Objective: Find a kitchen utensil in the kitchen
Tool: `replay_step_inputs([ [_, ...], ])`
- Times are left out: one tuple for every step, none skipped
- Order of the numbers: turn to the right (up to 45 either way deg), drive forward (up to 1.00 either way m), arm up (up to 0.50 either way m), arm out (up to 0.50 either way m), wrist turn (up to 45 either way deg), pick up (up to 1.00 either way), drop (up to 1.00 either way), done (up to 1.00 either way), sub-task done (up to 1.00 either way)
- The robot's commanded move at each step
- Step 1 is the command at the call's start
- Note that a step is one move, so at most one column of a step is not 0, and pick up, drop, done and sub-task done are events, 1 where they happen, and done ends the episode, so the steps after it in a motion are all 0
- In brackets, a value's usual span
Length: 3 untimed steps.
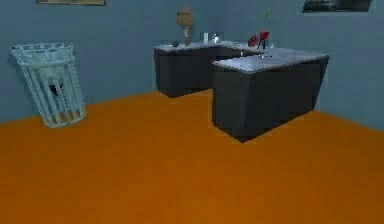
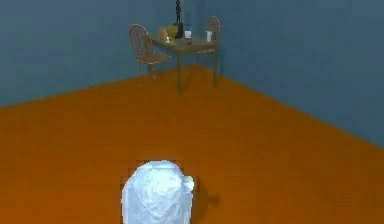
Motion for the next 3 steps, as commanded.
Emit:
replay_step_inputs([
  [0.0,1.0,0.0,0.0,0.0,0.0,0.0,0.0,0.0],
  [0.0,1.0,0.0,0.0,0.0,0.0,0.0,0.0,0.0],
  [-6.0,0.0,0.0,0.0,0.0,0.0,0.0,0.0,0.0],
])
